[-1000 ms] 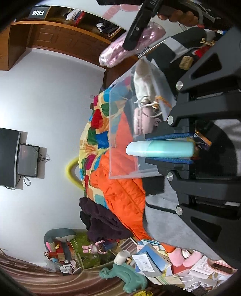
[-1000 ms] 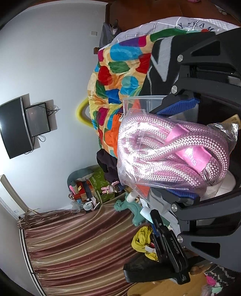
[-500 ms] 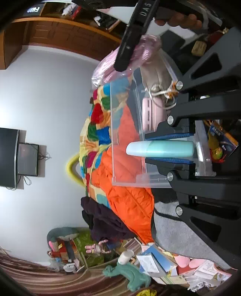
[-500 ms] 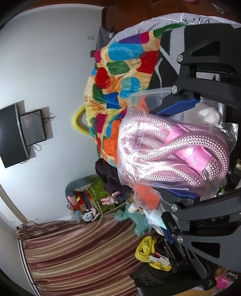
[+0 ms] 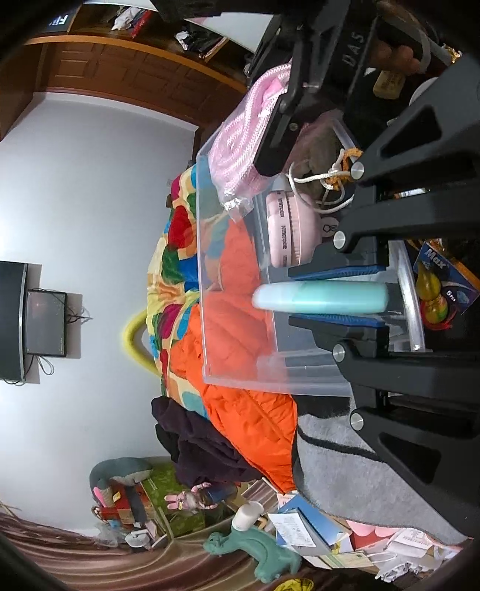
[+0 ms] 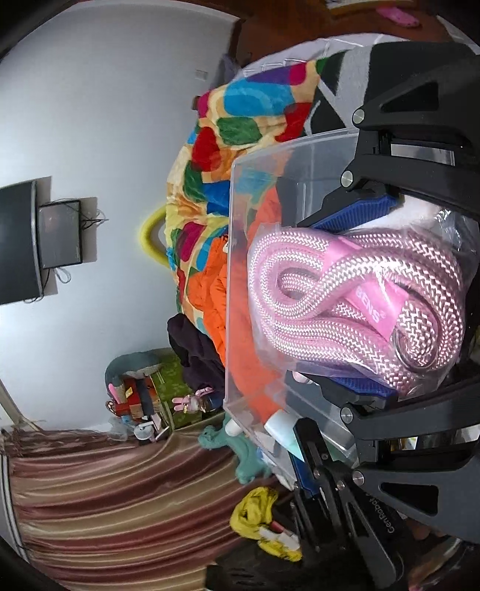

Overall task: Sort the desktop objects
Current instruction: 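Carry the bagged rope and mint-green tube over the clear plastic box, then open both tools to drop the rope bag and tube into the box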

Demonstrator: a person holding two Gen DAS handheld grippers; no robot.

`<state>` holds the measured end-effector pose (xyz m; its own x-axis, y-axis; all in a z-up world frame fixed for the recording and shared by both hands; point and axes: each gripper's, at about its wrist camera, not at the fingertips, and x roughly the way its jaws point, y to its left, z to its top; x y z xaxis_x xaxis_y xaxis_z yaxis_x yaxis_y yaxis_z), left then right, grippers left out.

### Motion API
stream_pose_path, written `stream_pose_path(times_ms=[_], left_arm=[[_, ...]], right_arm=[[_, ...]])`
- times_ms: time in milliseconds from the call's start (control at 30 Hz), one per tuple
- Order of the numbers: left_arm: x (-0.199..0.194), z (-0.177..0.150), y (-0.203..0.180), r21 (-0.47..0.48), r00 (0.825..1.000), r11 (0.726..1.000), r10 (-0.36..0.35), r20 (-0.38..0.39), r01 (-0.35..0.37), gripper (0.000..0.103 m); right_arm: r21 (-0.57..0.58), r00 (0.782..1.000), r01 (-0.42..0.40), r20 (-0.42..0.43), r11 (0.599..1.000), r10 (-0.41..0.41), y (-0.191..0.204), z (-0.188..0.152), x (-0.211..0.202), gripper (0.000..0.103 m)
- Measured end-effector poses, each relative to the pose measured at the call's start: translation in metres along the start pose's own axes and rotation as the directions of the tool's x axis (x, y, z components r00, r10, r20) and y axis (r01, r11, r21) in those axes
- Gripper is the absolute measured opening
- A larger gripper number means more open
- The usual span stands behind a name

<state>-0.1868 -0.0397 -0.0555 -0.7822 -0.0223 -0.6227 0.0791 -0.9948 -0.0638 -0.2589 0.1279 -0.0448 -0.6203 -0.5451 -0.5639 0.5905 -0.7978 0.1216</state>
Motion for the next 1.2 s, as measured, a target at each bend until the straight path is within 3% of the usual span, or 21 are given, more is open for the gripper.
stream_pose_path(times_ms=[300, 433, 600, 867, 967, 1000, 1200], left_arm=[[0.002, -0.006, -0.005, 0.036, 0.999, 0.998, 0.042, 0.017, -0.043, 0.019], [0.001, -0.008, -0.005, 0.038, 0.999, 0.998, 0.04, 0.021, -0.041, 0.022], [-0.001, -0.009, -0.005, 0.043, 0.999, 0.999, 0.022, 0.032, -0.024, 0.035], [-0.005, -0.01, -0.006, 0.037, 0.999, 0.999, 0.0, 0.042, -0.001, 0.037], [-0.012, -0.01, -0.006, 0.038, 0.998, 0.999, -0.016, 0.064, 0.013, 0.045], [-0.015, -0.01, -0.007, 0.04, 0.997, 0.999, -0.011, 0.077, 0.008, 0.051], [-0.034, -0.01, -0.011, 0.059, 0.988, 0.998, -0.008, 0.155, -0.001, 0.061]], right_arm=[[-0.01, 0.999, -0.036, -0.001, 0.999, 0.036, 0.001, -0.006, 0.004, 0.065], [-0.021, 0.999, -0.043, -0.005, 0.999, 0.043, 0.004, -0.008, 0.006, 0.066], [-0.024, 0.999, -0.037, 0.002, 0.999, 0.037, 0.005, -0.01, 0.006, 0.067], [-0.019, 0.999, -0.034, 0.02, 0.999, 0.034, 0.003, -0.012, 0.002, 0.072], [-0.017, 0.998, -0.044, 0.045, 0.999, 0.045, 0.004, -0.011, -0.005, 0.079], [-0.016, 0.997, -0.045, 0.056, 0.999, 0.046, 0.004, -0.011, -0.007, 0.08], [-0.011, 0.995, -0.039, 0.087, 0.999, 0.04, 0.007, -0.006, -0.021, 0.081]])
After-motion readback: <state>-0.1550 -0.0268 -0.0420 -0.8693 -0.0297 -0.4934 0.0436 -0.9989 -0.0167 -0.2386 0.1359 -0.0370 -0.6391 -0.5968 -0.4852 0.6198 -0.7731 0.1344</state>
